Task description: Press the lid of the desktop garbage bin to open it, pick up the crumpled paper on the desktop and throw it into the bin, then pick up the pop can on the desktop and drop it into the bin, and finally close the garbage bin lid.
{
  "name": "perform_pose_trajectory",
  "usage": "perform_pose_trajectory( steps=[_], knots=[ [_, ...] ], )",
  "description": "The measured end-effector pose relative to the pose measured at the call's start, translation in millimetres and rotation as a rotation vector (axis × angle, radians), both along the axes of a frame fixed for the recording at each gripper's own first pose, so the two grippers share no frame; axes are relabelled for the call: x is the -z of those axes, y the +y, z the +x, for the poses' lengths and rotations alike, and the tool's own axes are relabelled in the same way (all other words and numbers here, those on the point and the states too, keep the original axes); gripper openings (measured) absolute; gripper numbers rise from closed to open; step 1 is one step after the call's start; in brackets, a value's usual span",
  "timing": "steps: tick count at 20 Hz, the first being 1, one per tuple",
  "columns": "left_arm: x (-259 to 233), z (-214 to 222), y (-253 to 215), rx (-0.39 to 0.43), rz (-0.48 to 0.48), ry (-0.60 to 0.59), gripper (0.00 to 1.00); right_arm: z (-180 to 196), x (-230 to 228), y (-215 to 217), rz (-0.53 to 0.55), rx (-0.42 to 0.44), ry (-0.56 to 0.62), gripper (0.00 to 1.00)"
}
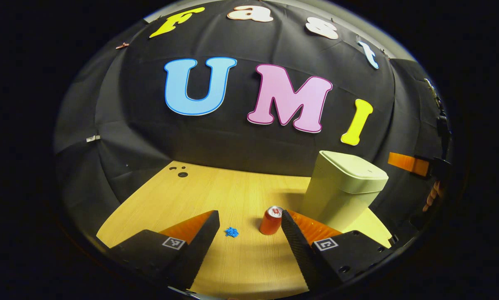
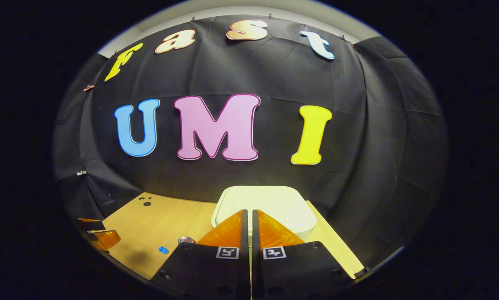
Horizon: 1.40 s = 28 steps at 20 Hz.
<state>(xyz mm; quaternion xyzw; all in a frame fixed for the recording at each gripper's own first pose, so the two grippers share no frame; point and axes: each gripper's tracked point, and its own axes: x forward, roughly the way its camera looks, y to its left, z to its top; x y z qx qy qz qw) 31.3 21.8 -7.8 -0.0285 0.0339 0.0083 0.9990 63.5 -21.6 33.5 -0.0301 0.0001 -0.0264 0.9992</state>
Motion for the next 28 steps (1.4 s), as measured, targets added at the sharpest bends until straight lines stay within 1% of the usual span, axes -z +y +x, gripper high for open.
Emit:
perform_pose_trajectory(
  steps=[4, 6, 7, 8, 13, 17, 22, 23, 25, 28],
  knots=[
    [-1.3, 4.9, 2.1, -0.016, -0.007, 0.001, 0.95, 14.7, -2.9, 1.4, 0.031, -0.037, 0.021, 0.05],
    [-0.7, 7.8, 4.3, -0.024, -0.009, 0.003, 0.96, 24.8, -3.1, -7.6, 0.018, -0.018, 0.027, 0.05],
    [-1.1, 8.5, 5.1, -0.028, -0.008, 0.003, 0.96, 29.5, -2.3, -10.2, 0.016, -0.015, 0.033, 0.02],
    [0.1, 8.4, 6.9, -0.036, -0.003, 0.004, 0.96, 34.4, -0.7, -14.1, 0.018, -0.009, 0.042, 0.05],
    [6.2, 10.0, 15.8, -0.077, -0.014, 0.022, 0.96, 55.0, 12.5, -33.4, 0.028, 0.013, 0.086, 0.05],
    [11.5, 12.1, 19.9, -0.106, -0.028, 0.034, 0.96, 68.6, 27.0, -42.2, 0.057, 0.018, 0.126, 0.05],
    [14.9, 15.2, 19.8, -0.119, -0.035, 0.041, 0.96, 70.3, 48.5, -44.0, 0.051, 0.015, 0.184, 0.05],
    [14.6, 15.0, 19.5, -0.123, -0.034, 0.041, 0.96, 70.1, 44.6, -43.6, 0.041, 0.014, 0.167, 0.05],
    [13.5, 15.4, 20.5, -0.138, -0.029, 0.035, 0.96, 69.9, 45.8, -43.5, 0.024, 0.009, 0.170, 0.05],
    [18.1, 15.1, 18.1, -0.138, -0.023, 0.044, 0.96, 69.4, 47.4, -43.6, 0.032, 0.008, 0.176, 0.05]
  ],
)
